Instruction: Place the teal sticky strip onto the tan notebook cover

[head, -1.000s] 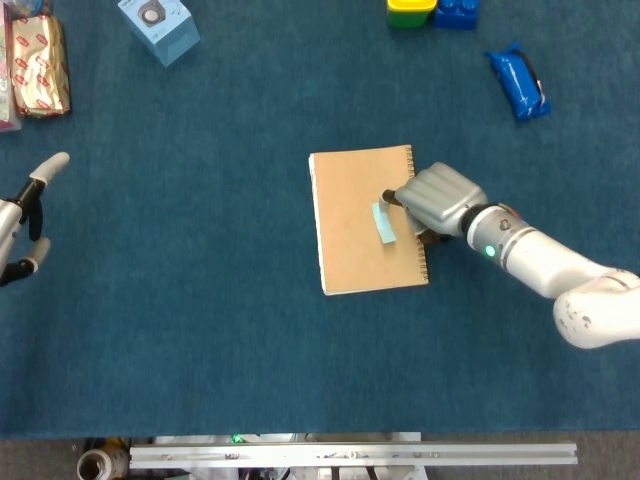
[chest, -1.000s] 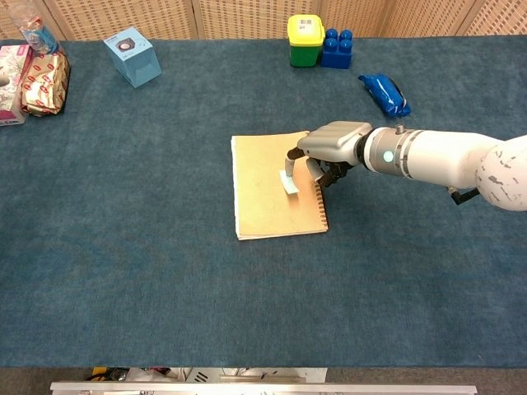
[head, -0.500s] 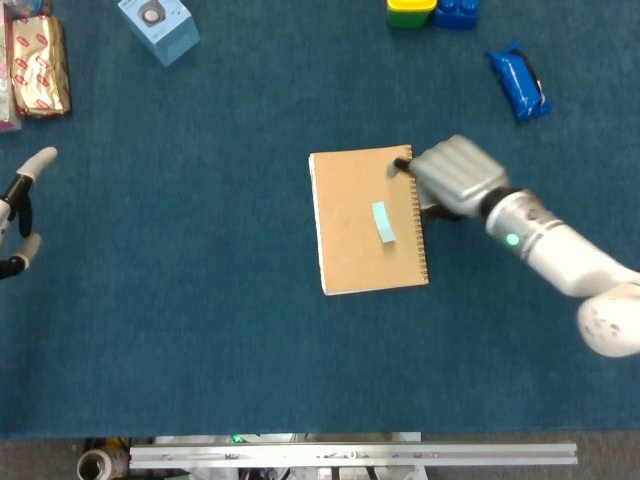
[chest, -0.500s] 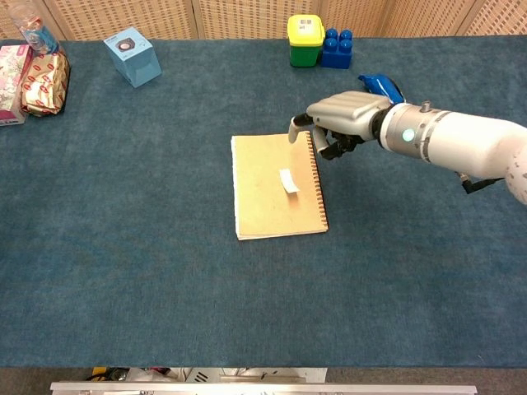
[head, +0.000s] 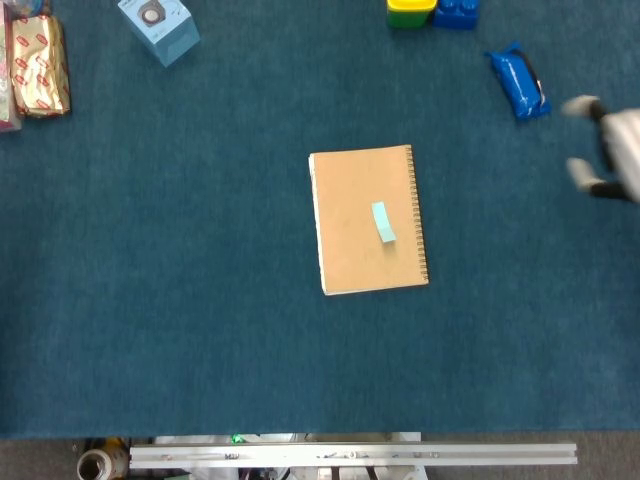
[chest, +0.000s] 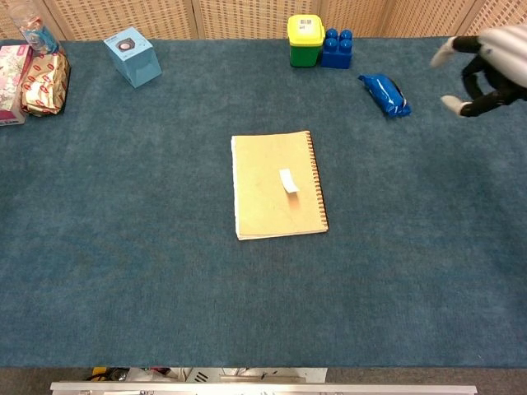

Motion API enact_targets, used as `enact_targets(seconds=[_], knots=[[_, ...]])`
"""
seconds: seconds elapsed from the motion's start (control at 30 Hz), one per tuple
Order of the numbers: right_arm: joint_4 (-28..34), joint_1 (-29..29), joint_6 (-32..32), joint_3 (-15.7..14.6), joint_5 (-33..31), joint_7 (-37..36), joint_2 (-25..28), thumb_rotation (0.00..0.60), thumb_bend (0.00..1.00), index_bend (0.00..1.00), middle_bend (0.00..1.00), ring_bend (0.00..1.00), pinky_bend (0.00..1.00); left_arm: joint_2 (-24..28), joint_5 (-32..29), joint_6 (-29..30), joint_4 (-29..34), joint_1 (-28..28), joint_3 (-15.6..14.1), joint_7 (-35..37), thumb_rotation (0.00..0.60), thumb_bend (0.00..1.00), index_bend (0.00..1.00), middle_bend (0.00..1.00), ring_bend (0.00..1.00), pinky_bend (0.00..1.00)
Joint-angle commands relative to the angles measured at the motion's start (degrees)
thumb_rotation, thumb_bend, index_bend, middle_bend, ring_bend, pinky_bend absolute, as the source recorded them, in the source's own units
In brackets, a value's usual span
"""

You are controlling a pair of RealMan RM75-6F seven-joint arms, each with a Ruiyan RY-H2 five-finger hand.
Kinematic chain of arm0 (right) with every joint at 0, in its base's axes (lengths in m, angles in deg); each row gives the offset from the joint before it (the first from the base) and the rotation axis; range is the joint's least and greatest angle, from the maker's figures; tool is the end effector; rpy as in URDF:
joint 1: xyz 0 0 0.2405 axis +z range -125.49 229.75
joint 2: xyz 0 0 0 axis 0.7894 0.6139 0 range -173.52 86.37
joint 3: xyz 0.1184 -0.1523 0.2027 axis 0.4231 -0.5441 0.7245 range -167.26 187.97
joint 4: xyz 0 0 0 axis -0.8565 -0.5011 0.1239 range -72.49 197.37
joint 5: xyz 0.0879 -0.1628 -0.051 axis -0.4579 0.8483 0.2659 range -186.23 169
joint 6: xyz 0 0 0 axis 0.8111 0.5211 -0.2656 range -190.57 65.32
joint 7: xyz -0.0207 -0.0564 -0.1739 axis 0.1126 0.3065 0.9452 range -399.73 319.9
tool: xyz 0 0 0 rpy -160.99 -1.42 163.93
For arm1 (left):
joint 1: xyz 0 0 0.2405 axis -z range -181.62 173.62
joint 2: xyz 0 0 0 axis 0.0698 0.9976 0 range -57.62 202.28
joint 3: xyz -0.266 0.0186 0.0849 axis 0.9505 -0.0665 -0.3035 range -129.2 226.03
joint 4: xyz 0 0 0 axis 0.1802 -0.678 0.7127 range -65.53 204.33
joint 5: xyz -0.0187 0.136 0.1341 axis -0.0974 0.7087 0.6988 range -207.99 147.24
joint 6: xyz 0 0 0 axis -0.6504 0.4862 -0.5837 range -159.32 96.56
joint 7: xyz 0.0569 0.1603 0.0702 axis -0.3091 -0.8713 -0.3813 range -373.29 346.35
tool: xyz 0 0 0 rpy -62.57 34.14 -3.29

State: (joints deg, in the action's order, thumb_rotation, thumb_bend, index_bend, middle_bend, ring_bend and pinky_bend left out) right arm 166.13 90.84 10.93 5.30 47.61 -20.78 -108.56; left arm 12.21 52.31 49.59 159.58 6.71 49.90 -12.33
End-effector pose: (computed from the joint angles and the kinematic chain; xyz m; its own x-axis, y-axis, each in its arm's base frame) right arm -0.2372 -0.3479 0.1281 0.5227 -0.2002 0.8287 -0.8525 -0.1233 0.5079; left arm -0.3289 0.2514 0.2037 0.4723 0.0405 0.8805 0.8814 -0.0346 -0.4712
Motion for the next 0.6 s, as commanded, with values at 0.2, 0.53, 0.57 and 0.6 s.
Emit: enact_targets(seconds=[0.2, 0.53, 0.57, 0.6], knots=[[2.04, -13.00, 12.89, -2.91, 8.27, -3.32, 5.89, 0.523, 0.33, 0.30, 0.54, 0.56, 0.76, -1.09, -0.49, 6.79, 0.21, -4.74, 0.24, -2.44, 0.600, 0.39, 0.09, 0.39, 0.42, 0.47], [1.66, -19.88, 15.19, -1.63, 11.11, -4.64, 6.57, 0.554, 0.33, 0.30, 0.53, 0.56, 0.75, -1.04, 1.02, 10.71, 1.96, -7.93, -0.36, -4.99, 0.600, 0.39, 0.09, 0.39, 0.42, 0.47], [1.71, -20.09, 14.87, -1.45, 11.29, -4.53, 6.58, 0.555, 0.33, 0.30, 0.53, 0.56, 0.75, -1.03, 1.07, 10.79, 2.00, -8.00, -0.29, -5.09, 0.600, 0.39, 0.09, 0.39, 0.42, 0.47], [1.73, -20.27, 14.58, -1.27, 11.50, -4.39, 6.58, 0.558, 0.33, 0.30, 0.53, 0.56, 0.75, -1.02, 1.09, 10.86, 2.05, -8.07, -0.21, -5.16, 0.600, 0.39, 0.09, 0.39, 0.42, 0.47]])
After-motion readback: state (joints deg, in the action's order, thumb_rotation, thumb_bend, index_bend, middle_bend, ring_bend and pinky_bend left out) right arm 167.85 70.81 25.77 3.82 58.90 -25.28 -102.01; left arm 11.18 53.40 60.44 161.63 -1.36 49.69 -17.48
